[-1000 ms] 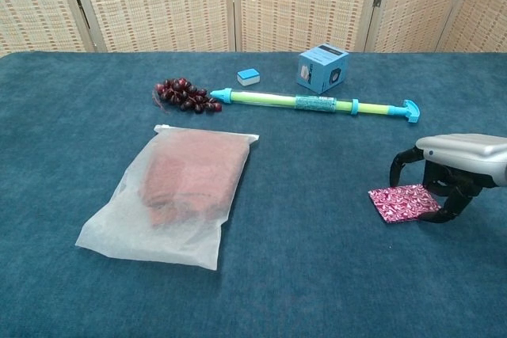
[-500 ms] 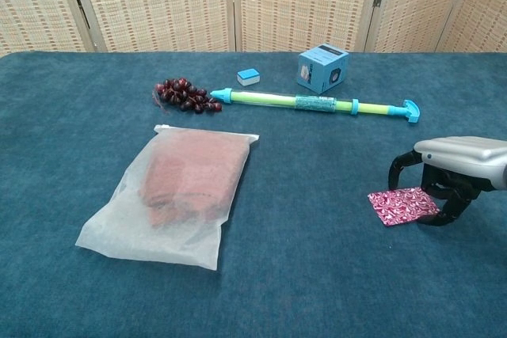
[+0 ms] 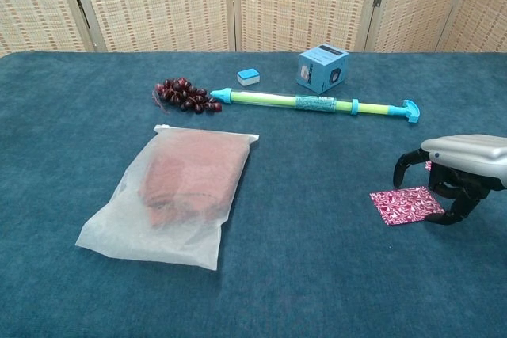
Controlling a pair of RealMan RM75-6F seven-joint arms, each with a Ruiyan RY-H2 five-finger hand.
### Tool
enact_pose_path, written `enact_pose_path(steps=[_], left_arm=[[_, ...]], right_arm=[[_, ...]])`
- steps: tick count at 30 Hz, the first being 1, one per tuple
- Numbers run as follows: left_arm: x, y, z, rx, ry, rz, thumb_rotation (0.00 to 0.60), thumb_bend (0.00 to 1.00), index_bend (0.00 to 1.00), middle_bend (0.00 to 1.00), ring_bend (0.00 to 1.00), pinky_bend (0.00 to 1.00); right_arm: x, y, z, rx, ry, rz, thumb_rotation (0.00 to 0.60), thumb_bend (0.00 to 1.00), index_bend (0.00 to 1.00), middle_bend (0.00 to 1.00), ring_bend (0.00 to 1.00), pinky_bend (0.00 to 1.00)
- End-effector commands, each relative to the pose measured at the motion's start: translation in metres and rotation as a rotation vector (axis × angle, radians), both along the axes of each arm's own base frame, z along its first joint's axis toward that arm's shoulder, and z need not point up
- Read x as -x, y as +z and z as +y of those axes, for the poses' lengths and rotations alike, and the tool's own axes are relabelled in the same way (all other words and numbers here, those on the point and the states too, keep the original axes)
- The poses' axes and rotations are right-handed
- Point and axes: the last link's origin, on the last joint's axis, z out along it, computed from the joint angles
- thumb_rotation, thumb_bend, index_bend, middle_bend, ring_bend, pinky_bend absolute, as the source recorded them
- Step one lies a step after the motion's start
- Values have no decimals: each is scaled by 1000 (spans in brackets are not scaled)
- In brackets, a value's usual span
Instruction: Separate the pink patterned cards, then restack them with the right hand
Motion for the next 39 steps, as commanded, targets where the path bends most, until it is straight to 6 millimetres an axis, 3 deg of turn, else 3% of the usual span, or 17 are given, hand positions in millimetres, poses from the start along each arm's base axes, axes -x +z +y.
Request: enact_pose_path(steps=[1, 7, 10, 17, 22, 30, 39], left_arm=[[0, 1, 0, -1, 2, 2, 600, 231, 163, 27, 24, 90], [0, 1, -1, -4, 1, 1, 600, 230, 163, 27, 25, 90], [-1, 0, 1, -2, -4, -1, 600, 230, 163, 27, 25, 90], [-3, -7, 3, 18, -13, -12, 600, 231, 163, 27, 24, 89], [-2, -7, 1, 15, -9, -12, 600, 231, 163, 27, 25, 90], [-3, -9, 2, 24, -9, -9, 600, 231, 163, 27, 25, 90], [-6, -9, 2, 28, -11, -7, 600, 230, 163, 27, 25, 90]], right_arm=[[-1, -1, 0, -2, 1, -3, 600, 311, 294, 925, 1000, 1000], [-2, 1, -1, 14, 8, -14, 600, 312, 239, 920, 1000, 1000], [2, 12, -3, 46, -13, -20, 600, 313, 208, 919, 1000, 1000], [15, 31, -21, 110, -99, -27, 600, 444, 208, 916, 1000, 1000], [30, 38, -32, 143, -158, 0, 600, 454, 208, 916, 1000, 1000], [53, 42, -38, 173, -245, 15, 600, 454, 208, 916, 1000, 1000], [61, 38, -45, 162, -271, 18, 600, 454, 208, 916, 1000, 1000]])
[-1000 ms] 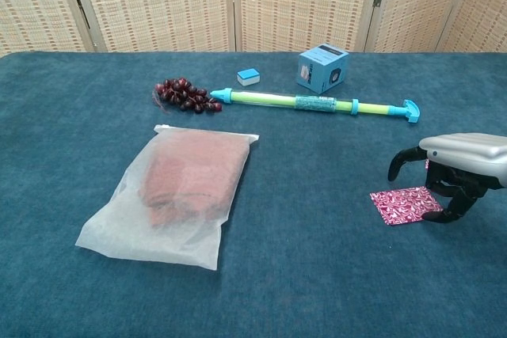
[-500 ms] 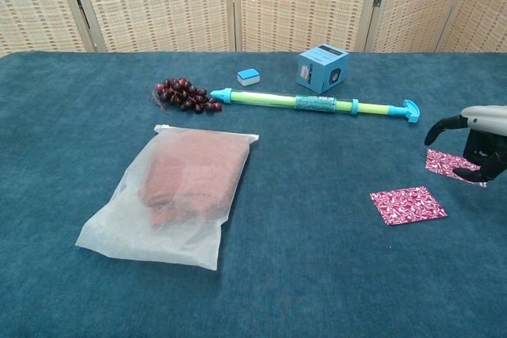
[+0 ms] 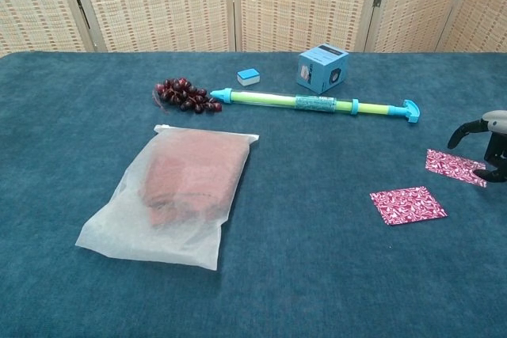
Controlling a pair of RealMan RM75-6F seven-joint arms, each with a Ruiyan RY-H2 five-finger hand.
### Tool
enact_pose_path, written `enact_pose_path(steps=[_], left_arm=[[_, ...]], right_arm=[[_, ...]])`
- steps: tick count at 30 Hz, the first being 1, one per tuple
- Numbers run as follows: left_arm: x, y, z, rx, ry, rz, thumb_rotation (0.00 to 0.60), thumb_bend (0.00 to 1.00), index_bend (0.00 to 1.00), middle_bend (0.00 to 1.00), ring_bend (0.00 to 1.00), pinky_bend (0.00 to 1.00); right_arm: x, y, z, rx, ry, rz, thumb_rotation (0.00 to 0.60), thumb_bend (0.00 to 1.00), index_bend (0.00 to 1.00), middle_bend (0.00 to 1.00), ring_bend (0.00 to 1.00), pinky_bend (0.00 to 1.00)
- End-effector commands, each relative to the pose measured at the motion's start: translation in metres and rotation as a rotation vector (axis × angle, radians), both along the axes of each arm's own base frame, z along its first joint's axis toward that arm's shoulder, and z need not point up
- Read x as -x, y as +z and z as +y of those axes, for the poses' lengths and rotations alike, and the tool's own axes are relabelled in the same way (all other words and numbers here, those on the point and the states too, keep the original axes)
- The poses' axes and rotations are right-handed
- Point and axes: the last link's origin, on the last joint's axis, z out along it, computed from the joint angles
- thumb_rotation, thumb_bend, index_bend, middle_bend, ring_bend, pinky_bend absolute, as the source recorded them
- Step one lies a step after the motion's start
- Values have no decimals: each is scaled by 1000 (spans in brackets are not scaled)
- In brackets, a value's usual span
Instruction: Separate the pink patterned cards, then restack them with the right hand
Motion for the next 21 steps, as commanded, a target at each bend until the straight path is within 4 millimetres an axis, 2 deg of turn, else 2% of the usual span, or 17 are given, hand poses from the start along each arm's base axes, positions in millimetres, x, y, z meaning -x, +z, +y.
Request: enact_pose_path(steps=[1, 12, 21], left_arm=[[0, 0, 0, 0, 0, 2, 600, 230, 162, 27, 25, 90], [-3, 1, 1, -1, -6, 2, 600, 231, 162, 27, 24, 89], [-4, 3, 1, -6, -13, -4, 600, 231, 164, 27, 24, 90]], right_arm=[[1, -2, -3, -1, -4, -1, 600, 453, 208, 916, 1000, 1000], [1, -7, -9, -30, -14, -4, 600, 454, 208, 915, 1000, 1000], [-8, -11, 6, -72, 44, -4, 600, 453, 207, 915, 1000, 1000]])
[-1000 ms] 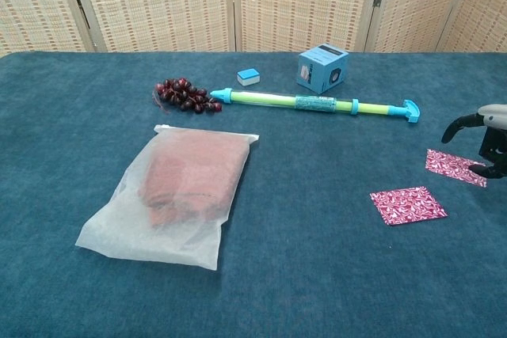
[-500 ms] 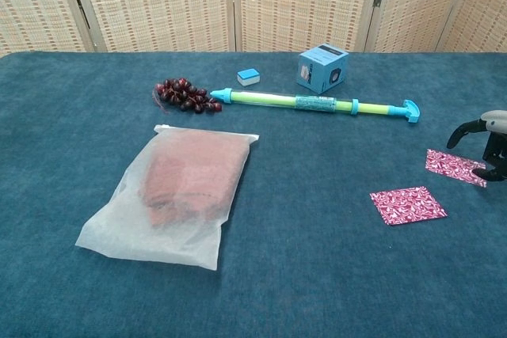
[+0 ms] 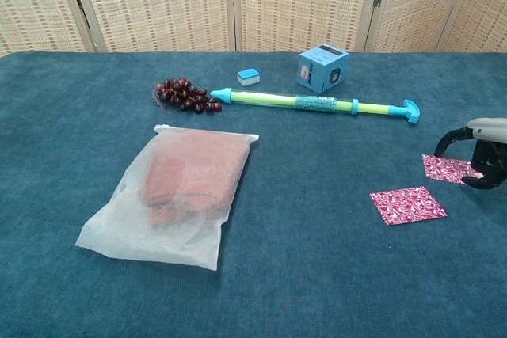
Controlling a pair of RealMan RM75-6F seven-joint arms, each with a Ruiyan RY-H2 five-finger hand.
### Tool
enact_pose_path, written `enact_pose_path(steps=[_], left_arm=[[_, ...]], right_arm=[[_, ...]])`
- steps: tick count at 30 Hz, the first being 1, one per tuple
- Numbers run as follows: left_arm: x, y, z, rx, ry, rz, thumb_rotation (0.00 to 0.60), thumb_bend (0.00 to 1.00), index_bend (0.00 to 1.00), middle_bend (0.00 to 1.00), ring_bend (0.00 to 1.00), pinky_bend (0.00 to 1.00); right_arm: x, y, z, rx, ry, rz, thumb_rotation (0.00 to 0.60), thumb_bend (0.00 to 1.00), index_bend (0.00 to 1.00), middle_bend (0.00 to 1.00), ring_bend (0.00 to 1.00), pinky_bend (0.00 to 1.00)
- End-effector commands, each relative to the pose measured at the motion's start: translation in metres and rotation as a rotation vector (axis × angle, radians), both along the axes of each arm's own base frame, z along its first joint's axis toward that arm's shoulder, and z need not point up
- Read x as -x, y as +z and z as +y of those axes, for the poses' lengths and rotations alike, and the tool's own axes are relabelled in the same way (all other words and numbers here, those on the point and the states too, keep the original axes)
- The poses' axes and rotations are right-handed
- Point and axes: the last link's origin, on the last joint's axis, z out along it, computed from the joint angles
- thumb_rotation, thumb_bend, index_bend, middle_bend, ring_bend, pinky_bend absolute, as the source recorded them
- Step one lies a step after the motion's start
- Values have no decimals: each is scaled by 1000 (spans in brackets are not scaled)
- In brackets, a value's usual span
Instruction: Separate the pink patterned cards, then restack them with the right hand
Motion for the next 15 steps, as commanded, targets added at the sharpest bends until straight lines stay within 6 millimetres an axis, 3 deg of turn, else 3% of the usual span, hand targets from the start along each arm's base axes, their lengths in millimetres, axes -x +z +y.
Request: enact_pose_path(steps=[1, 7, 11, 15], left_arm=[[-1, 0, 0, 1, -3, -2, 600, 231, 164, 27, 25, 90], [0, 1, -1, 0, -2, -4, 600, 231, 164, 27, 25, 90], [0, 1, -2, 1, 0, -3, 600, 231, 164, 27, 24, 90], [0, 1, -3, 2, 1, -4, 600, 231, 164, 27, 25, 90]], right_arm=[[-2, 0, 7, -14, 16, 1, 600, 453, 207, 915, 1000, 1000], [-9, 1, 13, 1, 52, -6, 600, 438, 208, 915, 1000, 1000], [-10, 2, 13, 49, 87, 13, 600, 253, 208, 915, 1000, 1000], [-9, -1, 13, 56, 77, 16, 600, 230, 208, 916, 1000, 1000]])
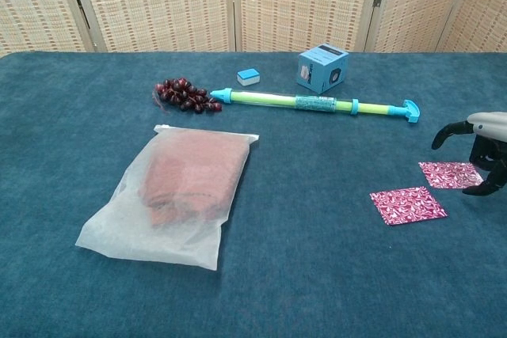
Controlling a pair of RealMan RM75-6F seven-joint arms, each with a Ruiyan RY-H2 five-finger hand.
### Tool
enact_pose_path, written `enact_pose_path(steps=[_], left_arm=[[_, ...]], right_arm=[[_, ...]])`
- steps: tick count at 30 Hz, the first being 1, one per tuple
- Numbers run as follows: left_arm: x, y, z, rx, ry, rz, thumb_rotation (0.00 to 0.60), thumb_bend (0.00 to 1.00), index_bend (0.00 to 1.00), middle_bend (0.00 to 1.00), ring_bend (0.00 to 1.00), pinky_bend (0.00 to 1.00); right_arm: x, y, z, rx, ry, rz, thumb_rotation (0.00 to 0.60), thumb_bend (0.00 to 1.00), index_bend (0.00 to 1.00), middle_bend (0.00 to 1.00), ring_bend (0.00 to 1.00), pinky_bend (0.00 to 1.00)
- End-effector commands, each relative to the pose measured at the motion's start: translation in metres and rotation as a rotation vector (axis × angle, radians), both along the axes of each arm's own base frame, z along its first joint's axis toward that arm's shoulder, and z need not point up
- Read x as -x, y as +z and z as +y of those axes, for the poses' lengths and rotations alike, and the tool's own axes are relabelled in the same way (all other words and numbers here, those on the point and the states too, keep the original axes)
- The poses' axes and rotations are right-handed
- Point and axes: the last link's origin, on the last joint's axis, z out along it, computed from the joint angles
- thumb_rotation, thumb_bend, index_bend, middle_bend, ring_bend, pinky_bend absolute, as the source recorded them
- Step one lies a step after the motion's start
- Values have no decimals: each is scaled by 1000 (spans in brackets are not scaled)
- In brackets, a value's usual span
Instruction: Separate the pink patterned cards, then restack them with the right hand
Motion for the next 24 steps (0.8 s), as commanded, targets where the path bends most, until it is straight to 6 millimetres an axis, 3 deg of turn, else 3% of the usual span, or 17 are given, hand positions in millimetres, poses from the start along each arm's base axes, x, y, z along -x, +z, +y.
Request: enact_pose_path(steps=[1, 9, 24], left_arm=[[0, 0, 0, 1, 0, 0, 600, 230, 164, 27, 25, 90], [2, 0, -1, 1, 5, 1, 600, 231, 164, 27, 24, 90], [3, -1, -2, 0, 13, 4, 600, 230, 165, 27, 24, 90]], right_arm=[[2, -3, 0, 2, -10, 4, 600, 230, 208, 916, 1000, 1000], [5, -9, -6, 9, -27, 4, 600, 301, 214, 917, 1000, 1000], [8, -13, -5, 16, -29, 15, 600, 301, 277, 928, 1000, 1000]])
